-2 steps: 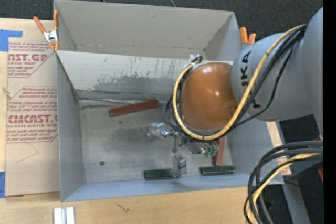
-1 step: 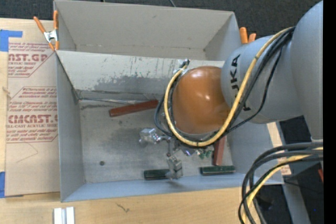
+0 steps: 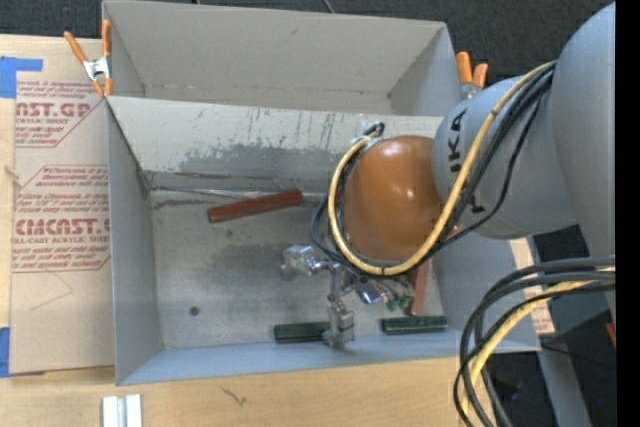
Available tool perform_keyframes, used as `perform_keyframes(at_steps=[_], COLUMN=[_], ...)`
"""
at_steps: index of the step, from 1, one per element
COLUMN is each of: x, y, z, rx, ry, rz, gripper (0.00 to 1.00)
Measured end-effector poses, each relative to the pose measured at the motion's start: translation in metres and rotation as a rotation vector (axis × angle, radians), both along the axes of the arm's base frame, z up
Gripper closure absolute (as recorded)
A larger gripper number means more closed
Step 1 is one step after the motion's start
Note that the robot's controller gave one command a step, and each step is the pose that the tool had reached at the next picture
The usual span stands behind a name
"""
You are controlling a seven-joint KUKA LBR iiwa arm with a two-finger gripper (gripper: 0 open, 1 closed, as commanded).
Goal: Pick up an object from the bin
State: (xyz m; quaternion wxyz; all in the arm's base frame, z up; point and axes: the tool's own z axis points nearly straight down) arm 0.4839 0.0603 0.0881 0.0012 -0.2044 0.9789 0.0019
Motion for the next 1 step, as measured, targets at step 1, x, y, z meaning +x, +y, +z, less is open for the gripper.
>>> perform_keyframes(at_steps=[1], x=[0.0035], y=[-0.0309], z=[-0.0177], rx=[-0.003], ry=[-0.001], rz=[0.453], gripper=[1.0])
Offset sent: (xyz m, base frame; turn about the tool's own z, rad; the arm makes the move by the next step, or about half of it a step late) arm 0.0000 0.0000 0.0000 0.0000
